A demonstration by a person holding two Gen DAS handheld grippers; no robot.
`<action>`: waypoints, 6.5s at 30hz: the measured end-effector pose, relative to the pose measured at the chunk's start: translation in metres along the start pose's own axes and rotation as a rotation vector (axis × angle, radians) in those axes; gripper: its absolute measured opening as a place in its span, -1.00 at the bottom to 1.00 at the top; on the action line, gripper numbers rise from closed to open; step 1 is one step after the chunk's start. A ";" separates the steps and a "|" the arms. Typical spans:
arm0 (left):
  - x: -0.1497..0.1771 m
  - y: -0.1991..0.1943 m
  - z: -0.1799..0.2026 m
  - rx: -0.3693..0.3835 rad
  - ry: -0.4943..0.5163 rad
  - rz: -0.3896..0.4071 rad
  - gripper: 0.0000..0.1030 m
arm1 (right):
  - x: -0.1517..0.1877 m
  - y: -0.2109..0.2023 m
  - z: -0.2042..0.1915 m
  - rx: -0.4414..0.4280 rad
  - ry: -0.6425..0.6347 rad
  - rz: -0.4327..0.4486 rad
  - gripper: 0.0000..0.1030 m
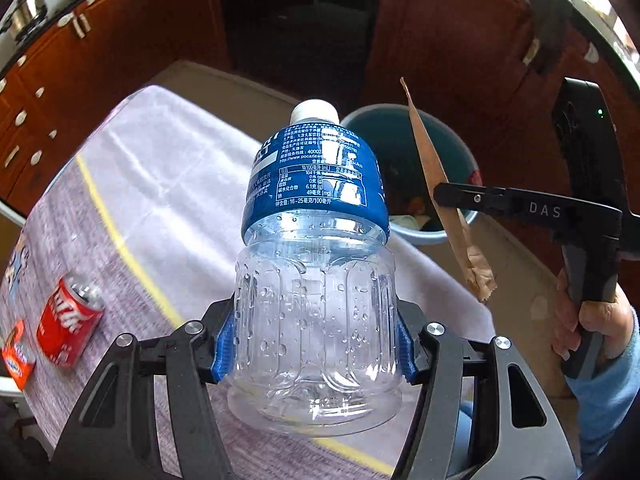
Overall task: Collect trash
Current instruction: 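Carry the paper strip and water bottle over the teal bin, then open both tools over the bin to drop the strip and bottle, then move both open tools back to the cola can and orange wrapper, then grasp the red cola can with the right tool while the left tool grasps the orange wrapper, then carry the cola can and orange wrapper over the teal bin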
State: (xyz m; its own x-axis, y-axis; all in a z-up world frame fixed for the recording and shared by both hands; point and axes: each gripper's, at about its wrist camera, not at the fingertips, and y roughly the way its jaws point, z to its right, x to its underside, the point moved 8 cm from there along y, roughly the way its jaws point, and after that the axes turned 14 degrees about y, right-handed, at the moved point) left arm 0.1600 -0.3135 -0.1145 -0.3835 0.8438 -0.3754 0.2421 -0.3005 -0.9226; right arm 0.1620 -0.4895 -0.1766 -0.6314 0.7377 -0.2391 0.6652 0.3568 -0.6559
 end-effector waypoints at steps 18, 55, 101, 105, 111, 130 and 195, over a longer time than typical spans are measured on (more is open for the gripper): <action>-0.073 0.108 0.051 0.112 0.109 -0.127 0.20 | -0.079 0.011 0.122 0.148 0.195 0.009 -0.43; -0.039 0.083 0.027 0.100 0.056 -0.142 0.61 | -0.061 -0.001 0.121 0.152 0.292 0.009 0.69; 0.256 -0.104 -0.233 -0.215 -0.464 -0.001 0.89 | 0.125 0.130 -0.202 0.134 -0.260 -0.285 0.80; 0.295 -0.113 -0.270 -0.235 -0.540 0.000 0.89 | 0.149 0.158 -0.231 0.146 -0.289 -0.345 0.80; 0.336 -0.116 -0.314 -0.259 -0.614 -0.006 0.89 | 0.150 0.192 -0.251 0.162 -0.188 -0.345 0.80; 0.334 -0.091 -0.417 -0.269 -0.672 -0.007 0.89 | 0.150 0.268 -0.298 0.162 -0.248 -0.266 0.14; 0.007 0.002 -0.050 -0.063 -0.040 -0.034 -0.68 | -0.027 -0.017 0.003 -0.086 0.135 0.040 0.06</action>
State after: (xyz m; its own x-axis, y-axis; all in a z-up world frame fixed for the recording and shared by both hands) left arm 0.2023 -0.2859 -0.1140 -0.4272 0.8342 -0.3488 0.2834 -0.2428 -0.9277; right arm 0.1668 -0.5173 -0.1612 -0.5483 0.8206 -0.1615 0.7240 0.3691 -0.5827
